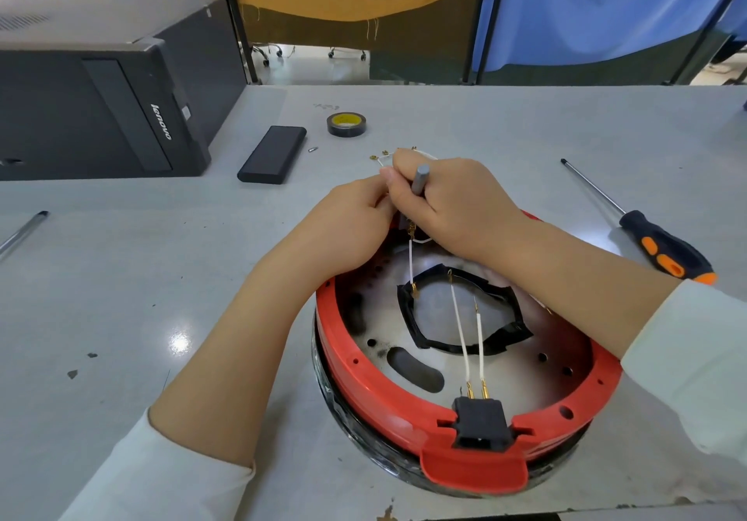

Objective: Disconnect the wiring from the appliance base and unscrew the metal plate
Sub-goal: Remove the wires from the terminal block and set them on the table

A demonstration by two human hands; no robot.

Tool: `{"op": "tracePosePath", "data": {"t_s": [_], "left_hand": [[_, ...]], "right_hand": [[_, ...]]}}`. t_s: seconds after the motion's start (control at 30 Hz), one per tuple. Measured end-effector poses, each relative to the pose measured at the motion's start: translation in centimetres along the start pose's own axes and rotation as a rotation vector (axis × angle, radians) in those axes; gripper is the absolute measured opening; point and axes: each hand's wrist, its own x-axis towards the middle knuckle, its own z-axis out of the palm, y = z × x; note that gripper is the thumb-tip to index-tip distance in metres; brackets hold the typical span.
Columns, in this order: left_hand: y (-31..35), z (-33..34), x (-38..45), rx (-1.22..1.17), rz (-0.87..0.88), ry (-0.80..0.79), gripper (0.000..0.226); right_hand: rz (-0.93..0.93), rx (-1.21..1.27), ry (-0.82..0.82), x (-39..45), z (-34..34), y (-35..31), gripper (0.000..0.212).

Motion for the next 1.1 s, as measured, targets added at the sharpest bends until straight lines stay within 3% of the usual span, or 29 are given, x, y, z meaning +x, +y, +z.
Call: {"op": "tracePosePath", "data": {"t_s": [0.2, 0.37, 0.53, 0.77, 0.9, 1.0, 1.1], "left_hand": [[0.1, -0.1, 0.0, -0.015, 0.024, -0.024, 0.03], [0.0, 0.0, 0.1, -0.014, 0.016, -0.03, 0.031], [-0.2, 0.0, 0.3, -0.018, 0.02, -0.031, 0.025], [-0.1, 0.0, 0.2, -0.003, 0.02, -0.024, 0.025], [-0.1, 0.0, 0.1, 0.004, -0.002, -0.002, 0.024], [0.0, 0.0, 0.1, -0.022, 0.001, -0.033, 0.029], [0.0, -0.1, 0.1, -0.046, 0.002, -0.039, 0.031]], "right_hand": [[0.211, 0.216, -0.016, 1.0, 0.3, 0.6, 0.041], [0.18, 0.276, 0.002, 0.7, 0.2, 0.8, 0.041], [0.07, 0.228, 0.053, 0.1, 0.0, 0.8, 0.038], [0.097, 0.219, 0.007, 0.4, 0.1, 1.0, 0.041], [0.128, -0.048, -0.078, 0.5, 0.5, 0.7, 0.043], [0.148, 0.196, -0.003, 0.3, 0.1, 1.0, 0.043], [0.139, 0.283, 0.043, 0.3, 0.0, 1.0, 0.042]]}}
